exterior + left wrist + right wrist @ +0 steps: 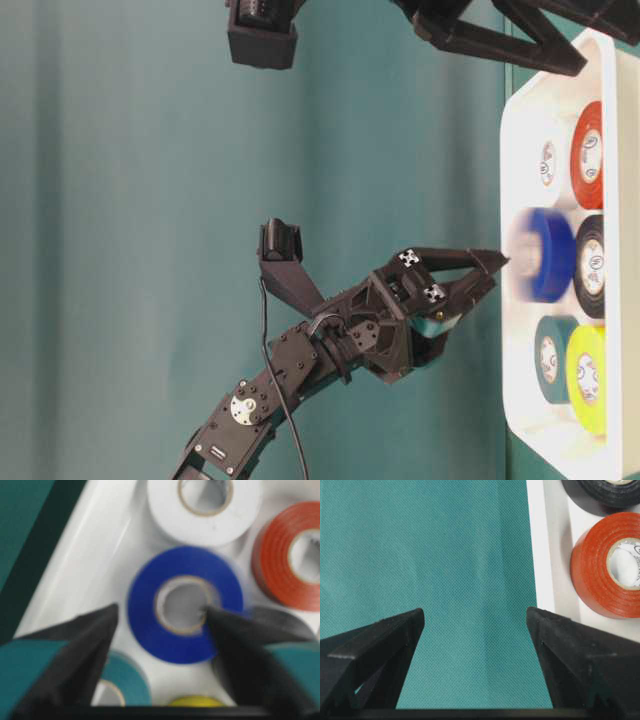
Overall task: Put the tape alternately from left to right into the white case.
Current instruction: 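Carry the blue roll into the tray's top middle and release, then withdraw the left gripper from the tray to the left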
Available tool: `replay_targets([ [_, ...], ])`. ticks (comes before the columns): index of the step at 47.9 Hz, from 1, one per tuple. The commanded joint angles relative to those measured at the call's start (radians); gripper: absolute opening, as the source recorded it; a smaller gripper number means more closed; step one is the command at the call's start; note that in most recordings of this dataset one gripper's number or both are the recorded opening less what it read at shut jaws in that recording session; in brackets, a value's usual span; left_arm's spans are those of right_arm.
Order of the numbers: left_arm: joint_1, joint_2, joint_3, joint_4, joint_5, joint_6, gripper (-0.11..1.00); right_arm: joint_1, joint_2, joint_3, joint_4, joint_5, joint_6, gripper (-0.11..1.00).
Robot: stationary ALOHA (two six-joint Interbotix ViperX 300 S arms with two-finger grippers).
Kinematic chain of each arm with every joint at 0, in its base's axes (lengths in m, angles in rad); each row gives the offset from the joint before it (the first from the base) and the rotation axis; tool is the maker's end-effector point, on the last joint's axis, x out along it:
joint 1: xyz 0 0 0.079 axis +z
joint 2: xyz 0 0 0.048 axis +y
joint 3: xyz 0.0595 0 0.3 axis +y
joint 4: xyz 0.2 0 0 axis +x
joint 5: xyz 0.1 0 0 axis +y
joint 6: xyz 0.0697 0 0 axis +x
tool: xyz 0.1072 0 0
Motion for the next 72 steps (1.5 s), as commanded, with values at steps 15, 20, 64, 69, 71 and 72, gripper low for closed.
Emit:
replay_targets([
  [15,0.000,-0.028,-0.020,-0.003,-0.008,-0.002,0.96,0.003,-0.020,-0.018,-0.002,-0.008,0.000,0.86],
  [20,-0.006,-0.029,-0.020,-0.003,-0.006,-0.002,0.96,0.002,-0.020,-0.018,-0.002,-0.006,0.000,0.86],
  [64,-0.276,-0.196,0.166,-0.005,-0.008,-0.006,0.96,0.002,-0.020,-0.012,-0.002,-0.008,0.000,0.86],
  [69,-0.307,-0.209,0.181,-0.005,-0.008,-0.008,0.96,0.003,-0.020,-0.011,-0.002,-0.006,0.000,0.86],
  [71,-0.319,-0.213,0.187,-0.005,-0.008,-0.008,0.96,0.003,-0.020,-0.011,-0.002,-0.008,0.000,0.86],
  [72,-0.324,-0.215,0.190,-0.005,-0.008,-0.009,0.96,0.002,-0.020,-0.011,-0.002,-0.008,0.000,0.86],
])
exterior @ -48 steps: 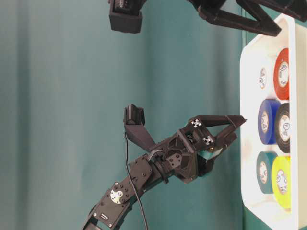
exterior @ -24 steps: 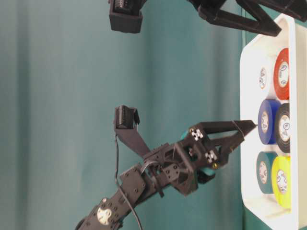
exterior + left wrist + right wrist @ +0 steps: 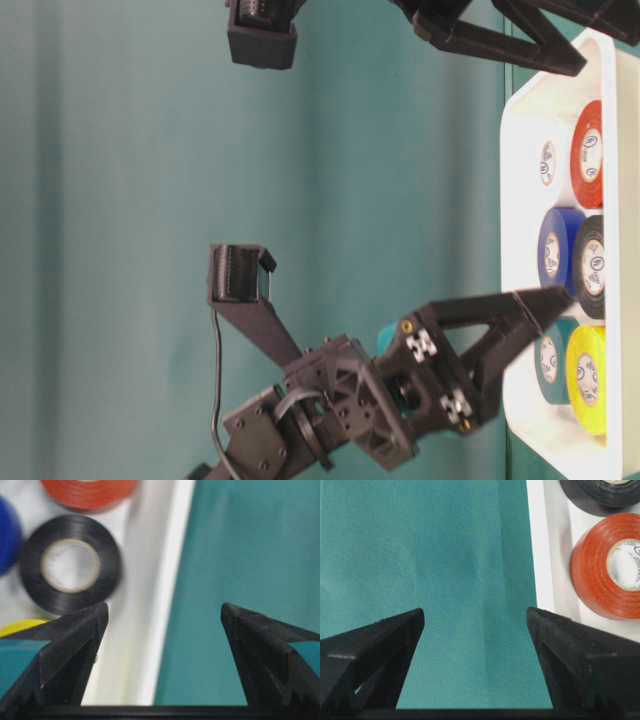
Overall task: Put the tape alternately from left to right into the white case.
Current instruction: 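Withdraw the left gripper from the tray to the left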
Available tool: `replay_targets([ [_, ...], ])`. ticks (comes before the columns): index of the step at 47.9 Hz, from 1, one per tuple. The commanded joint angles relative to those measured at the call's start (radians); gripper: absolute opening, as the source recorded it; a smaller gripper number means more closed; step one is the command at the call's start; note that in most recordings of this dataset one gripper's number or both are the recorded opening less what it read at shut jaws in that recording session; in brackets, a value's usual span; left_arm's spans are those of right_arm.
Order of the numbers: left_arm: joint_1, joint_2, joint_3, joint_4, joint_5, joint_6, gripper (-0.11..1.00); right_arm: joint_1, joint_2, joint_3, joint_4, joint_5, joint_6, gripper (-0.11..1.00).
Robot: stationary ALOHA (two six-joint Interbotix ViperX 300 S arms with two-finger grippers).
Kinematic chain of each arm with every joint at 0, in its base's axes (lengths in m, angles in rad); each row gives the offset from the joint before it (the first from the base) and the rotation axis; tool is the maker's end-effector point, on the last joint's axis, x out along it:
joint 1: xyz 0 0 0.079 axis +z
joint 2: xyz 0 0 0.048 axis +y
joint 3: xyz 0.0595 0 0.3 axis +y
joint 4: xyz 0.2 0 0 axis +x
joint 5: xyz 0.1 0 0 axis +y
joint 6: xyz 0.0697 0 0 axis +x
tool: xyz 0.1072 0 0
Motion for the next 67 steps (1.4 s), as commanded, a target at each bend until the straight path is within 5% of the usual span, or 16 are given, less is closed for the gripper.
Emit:
replay_targets([
  [1,-0.023,-0.040,0.000,-0.005,-0.006,-0.002,0.96,0.002,-0.021,-0.011,-0.002,-0.006,0.000,0.86],
  [21,-0.097,-0.066,0.064,-0.005,-0.017,-0.003,0.96,0.002,-0.021,-0.006,-0.002,-0.006,0.000,0.86],
  [67,-0.098,-0.126,0.117,-0.005,-0.043,-0.002,0.96,0.002,-0.101,0.023,-0.002,0.000,0.000,0.86],
])
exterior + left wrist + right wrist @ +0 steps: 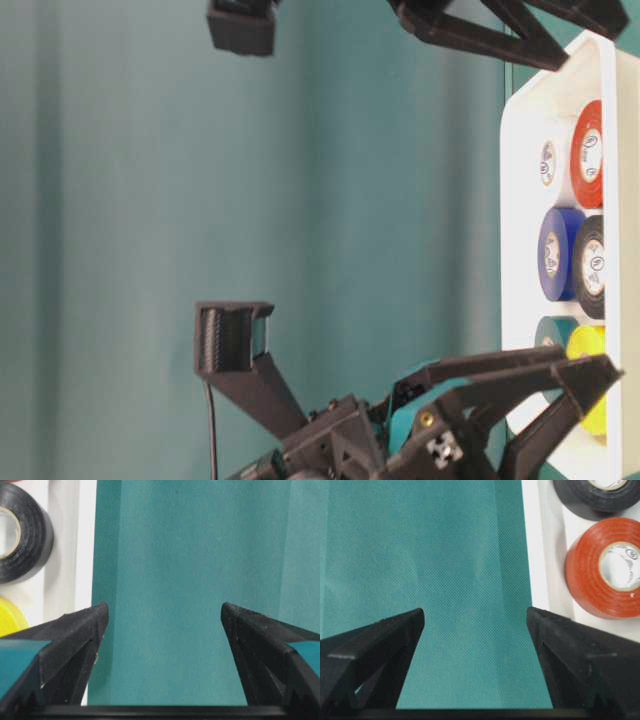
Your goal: Put the tape alternately from left to right into the white case.
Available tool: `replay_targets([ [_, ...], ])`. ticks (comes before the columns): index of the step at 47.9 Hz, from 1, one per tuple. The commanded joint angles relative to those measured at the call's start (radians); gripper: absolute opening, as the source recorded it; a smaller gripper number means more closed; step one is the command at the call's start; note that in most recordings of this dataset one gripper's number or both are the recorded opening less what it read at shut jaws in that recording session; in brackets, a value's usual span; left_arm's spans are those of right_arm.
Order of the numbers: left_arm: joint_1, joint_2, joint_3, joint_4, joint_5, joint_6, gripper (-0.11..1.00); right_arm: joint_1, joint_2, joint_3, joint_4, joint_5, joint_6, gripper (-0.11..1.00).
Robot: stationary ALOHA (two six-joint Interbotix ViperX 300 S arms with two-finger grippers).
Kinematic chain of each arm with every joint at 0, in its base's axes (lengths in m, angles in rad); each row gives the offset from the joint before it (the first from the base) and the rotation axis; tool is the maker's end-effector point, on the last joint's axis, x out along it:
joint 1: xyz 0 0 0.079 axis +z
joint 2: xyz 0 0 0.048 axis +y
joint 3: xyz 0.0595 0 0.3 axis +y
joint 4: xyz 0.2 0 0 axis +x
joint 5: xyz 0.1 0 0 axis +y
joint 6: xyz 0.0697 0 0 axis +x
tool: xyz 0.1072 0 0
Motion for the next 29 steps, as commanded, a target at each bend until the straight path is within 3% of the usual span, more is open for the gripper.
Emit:
replay_targets([
  [1,-0.002,-0.049,0.008,-0.002,-0.006,0.003,0.96,0.002,-0.049,0.003,-0.002,-0.003,0.000,0.86],
  [15,-0.002,-0.126,0.071,-0.002,-0.012,0.008,0.96,0.002,-0.155,0.054,-0.002,-0.003,0.000,0.86],
  [29,-0.002,-0.190,0.147,-0.002,-0.118,0.008,0.96,0.002,-0.202,0.083,-0.002,-0.006,0.000,0.86],
])
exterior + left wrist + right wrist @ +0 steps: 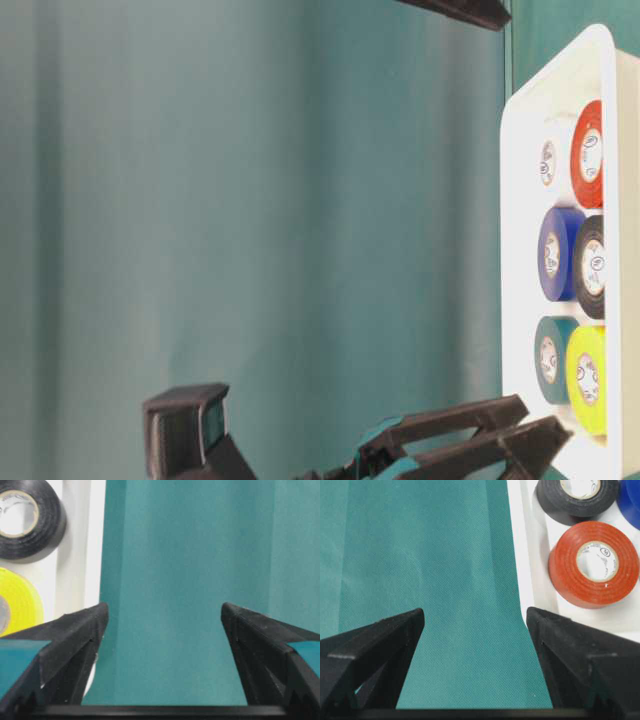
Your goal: Put the tape alternately from left to right into the white case.
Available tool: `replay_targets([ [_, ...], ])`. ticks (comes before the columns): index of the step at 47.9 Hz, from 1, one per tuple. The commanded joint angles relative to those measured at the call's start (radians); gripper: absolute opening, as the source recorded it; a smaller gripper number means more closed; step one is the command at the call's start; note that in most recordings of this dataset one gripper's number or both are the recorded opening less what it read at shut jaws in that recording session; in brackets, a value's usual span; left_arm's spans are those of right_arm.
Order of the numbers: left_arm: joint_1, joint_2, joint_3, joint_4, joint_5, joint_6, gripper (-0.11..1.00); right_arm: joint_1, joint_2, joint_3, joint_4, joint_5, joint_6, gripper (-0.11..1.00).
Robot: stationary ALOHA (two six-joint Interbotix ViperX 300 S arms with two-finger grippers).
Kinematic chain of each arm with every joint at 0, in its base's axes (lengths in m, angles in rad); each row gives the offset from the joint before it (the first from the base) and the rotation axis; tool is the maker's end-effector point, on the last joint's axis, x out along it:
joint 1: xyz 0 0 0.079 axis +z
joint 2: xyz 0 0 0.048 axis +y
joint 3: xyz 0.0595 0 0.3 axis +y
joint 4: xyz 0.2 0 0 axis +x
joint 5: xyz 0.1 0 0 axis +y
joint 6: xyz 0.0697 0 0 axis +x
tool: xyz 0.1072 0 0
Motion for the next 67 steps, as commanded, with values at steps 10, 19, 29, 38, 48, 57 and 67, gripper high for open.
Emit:
replay_targets([
  [10,-0.002,-0.091,0.057,-0.002,-0.038,-0.003,0.96,0.000,-0.069,0.025,-0.003,-0.008,0.000,0.86],
  [19,-0.002,-0.130,0.087,-0.002,-0.048,-0.002,0.96,0.000,-0.132,0.061,-0.003,-0.006,0.000,0.86],
  [29,-0.002,-0.175,0.132,-0.003,-0.080,-0.002,0.96,-0.009,-0.212,0.110,-0.003,-0.006,0.002,0.86],
  [38,-0.002,-0.213,0.172,-0.003,-0.118,-0.003,0.96,-0.011,-0.301,0.163,-0.003,-0.008,0.003,0.86],
  [48,-0.002,-0.276,0.218,-0.002,-0.149,-0.003,0.96,-0.012,-0.414,0.210,-0.003,-0.008,0.005,0.86],
  [57,-0.002,-0.333,0.268,-0.002,-0.167,-0.003,0.96,-0.014,-0.494,0.253,0.000,-0.008,0.006,0.86],
  [67,0.000,-0.420,0.331,-0.003,-0.181,-0.006,0.96,-0.017,-0.561,0.295,0.003,-0.005,0.006,0.86],
])
